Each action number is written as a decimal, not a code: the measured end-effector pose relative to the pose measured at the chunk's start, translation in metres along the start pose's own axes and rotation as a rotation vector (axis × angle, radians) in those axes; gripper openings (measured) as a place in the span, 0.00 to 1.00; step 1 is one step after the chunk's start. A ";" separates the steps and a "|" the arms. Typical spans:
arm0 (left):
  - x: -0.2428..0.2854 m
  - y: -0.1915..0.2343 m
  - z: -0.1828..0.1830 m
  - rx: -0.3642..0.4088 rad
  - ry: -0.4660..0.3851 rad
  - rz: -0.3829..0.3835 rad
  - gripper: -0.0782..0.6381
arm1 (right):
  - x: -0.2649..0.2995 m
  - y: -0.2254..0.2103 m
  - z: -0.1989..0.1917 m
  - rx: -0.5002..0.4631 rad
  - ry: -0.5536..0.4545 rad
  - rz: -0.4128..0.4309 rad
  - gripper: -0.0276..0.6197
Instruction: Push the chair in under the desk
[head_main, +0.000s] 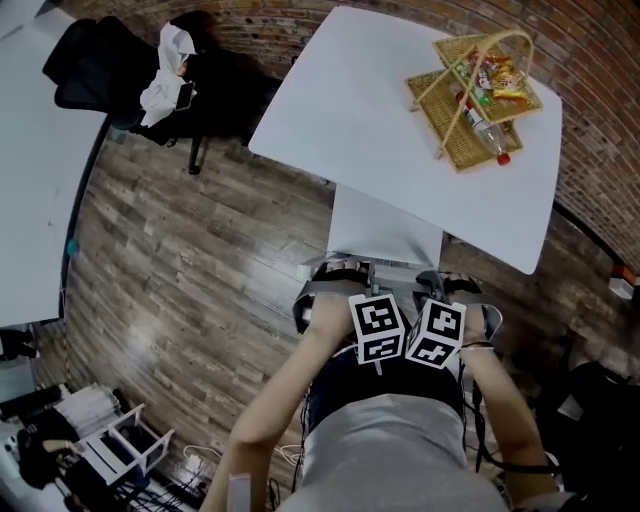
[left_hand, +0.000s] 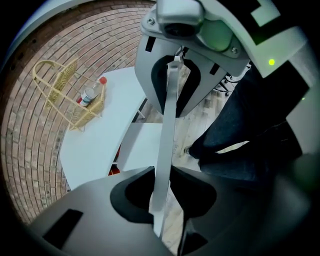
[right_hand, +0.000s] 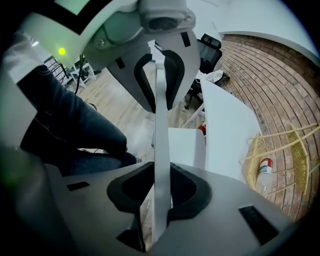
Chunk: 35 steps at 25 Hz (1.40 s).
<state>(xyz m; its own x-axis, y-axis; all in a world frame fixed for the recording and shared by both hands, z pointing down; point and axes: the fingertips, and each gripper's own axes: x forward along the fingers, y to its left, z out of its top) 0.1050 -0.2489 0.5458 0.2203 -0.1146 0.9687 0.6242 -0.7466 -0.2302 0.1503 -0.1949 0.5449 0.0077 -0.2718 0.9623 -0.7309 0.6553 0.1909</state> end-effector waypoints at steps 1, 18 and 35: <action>0.001 0.007 -0.002 0.010 0.001 -0.001 0.26 | 0.001 -0.007 0.003 0.001 0.003 -0.006 0.18; 0.022 0.109 -0.050 0.209 -0.034 -0.034 0.25 | 0.032 -0.092 0.059 0.176 0.036 -0.025 0.18; 0.033 0.170 -0.073 0.304 -0.033 -0.038 0.27 | 0.043 -0.143 0.095 0.266 -0.006 -0.042 0.18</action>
<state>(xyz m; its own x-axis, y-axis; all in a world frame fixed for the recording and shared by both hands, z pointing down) 0.1631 -0.4272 0.5452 0.2130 -0.0654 0.9749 0.8269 -0.5194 -0.2155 0.1901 -0.3672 0.5404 0.0386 -0.2999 0.9532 -0.8837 0.4350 0.1726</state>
